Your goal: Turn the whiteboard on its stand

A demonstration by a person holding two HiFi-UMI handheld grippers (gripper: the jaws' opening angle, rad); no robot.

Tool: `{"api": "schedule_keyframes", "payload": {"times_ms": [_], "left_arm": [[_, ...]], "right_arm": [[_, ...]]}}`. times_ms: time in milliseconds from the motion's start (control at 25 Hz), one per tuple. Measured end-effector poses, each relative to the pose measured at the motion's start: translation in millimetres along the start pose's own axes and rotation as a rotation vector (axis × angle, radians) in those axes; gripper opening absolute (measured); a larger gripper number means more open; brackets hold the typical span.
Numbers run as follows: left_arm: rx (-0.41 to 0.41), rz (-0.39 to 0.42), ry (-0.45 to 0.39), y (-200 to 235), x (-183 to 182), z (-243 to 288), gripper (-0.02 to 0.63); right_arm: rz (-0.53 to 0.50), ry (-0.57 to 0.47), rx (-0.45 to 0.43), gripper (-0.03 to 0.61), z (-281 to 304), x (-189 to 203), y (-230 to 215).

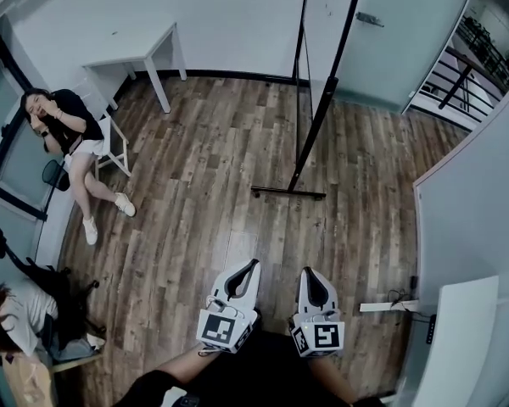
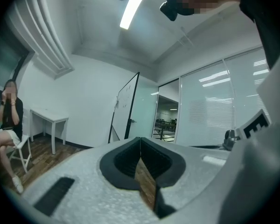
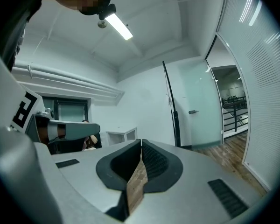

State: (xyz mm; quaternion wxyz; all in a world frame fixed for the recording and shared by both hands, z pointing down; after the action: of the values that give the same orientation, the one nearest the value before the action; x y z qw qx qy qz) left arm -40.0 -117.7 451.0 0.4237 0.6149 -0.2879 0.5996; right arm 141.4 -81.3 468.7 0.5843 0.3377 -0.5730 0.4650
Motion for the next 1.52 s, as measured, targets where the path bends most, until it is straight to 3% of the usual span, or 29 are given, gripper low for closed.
{"api": "schedule_keyframes", "payload": {"times_ms": [280, 560, 1080, 1520], "left_arm": [[0.025, 0.010, -0.013, 36.3, -11.2, 44.1, 0.017], [0.037, 0.011, 0.018, 43.7, -2.4, 82.0, 0.017], [-0.048, 0.021, -0.046, 62.1, -26.2, 235.1, 0.017], [-0.057, 0.016, -0.007, 58.7, -35.9, 332.8, 0.017]], "right_arm": [[-0.007, -0.004, 0.042, 0.017, 54.9, -7.6, -12.6], [0.007, 0.001, 0.052, 0.017, 94.8, -3.9, -43.1], [-0.044, 0.009, 0.014, 0.017, 227.5, -26.9, -162.2], [-0.075, 0.040, 0.017, 0.020, 320.0, -49.7, -253.3]]}}
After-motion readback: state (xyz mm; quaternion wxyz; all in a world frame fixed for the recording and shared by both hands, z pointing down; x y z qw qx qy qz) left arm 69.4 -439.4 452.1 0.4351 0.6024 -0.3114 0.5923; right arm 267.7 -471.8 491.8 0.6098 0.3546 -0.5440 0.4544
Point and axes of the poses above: the fingertips, and each gripper's own axes: z forward along the fingers, y to its left, x out of its underside, the point moved 8 cm from there along -z, backward along the fingers, and after that the axes turned 7 degrees about -x, right-handed, at the moved point
